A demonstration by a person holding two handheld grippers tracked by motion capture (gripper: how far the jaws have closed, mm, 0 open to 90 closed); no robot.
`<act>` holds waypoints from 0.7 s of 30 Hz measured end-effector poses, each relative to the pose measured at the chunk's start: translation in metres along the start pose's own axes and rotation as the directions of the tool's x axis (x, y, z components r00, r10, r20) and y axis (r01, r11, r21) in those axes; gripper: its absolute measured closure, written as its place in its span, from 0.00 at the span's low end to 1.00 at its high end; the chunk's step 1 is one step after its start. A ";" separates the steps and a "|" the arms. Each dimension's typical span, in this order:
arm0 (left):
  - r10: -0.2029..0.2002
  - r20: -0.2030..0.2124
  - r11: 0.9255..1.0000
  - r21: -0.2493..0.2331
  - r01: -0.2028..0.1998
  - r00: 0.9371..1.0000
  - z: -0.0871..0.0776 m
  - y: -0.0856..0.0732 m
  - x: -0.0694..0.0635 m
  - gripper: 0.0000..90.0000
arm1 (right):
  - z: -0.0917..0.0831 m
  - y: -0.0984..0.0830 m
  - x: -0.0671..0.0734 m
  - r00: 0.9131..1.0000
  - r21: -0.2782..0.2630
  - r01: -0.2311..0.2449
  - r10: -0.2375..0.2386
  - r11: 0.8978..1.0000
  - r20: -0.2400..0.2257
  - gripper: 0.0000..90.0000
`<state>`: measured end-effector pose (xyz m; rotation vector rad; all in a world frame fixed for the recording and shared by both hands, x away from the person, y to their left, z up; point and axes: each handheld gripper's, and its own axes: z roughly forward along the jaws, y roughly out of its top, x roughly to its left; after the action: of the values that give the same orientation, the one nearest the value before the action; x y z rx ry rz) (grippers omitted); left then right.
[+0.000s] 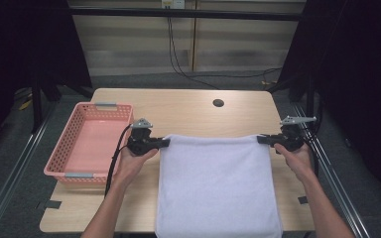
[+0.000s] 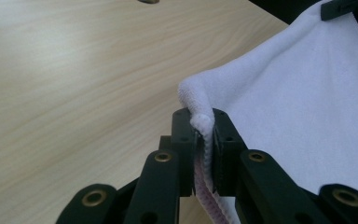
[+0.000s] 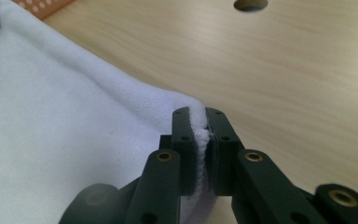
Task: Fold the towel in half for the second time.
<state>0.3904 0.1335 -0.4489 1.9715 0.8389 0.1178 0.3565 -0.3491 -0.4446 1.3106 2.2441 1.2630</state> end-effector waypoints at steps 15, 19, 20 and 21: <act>-0.014 -0.104 0.998 -0.057 0.008 0.994 0.000 0.055 0.032 0.92 | 0.016 0.062 -0.019 0.999 -0.051 -0.006 0.008 0.999 0.041 0.94; -0.010 -0.116 0.995 -0.102 -0.002 0.993 -0.006 0.066 0.032 0.92 | 0.014 0.075 -0.022 0.997 -0.091 -0.003 0.010 0.996 0.073 0.95; -0.012 -0.113 0.991 -0.136 -0.003 0.993 -0.009 0.068 0.027 0.93 | 0.012 0.078 -0.020 0.996 -0.110 0.007 0.002 0.994 0.085 0.96; -0.001 -0.093 0.989 -0.146 -0.013 0.996 -0.010 0.067 0.024 0.93 | 0.007 0.081 -0.017 0.997 -0.145 0.000 0.011 0.989 0.078 0.96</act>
<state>0.4383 0.1349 -0.3953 1.8423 0.8599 0.2690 0.4171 -0.3408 -0.3890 1.2904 2.0555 1.3247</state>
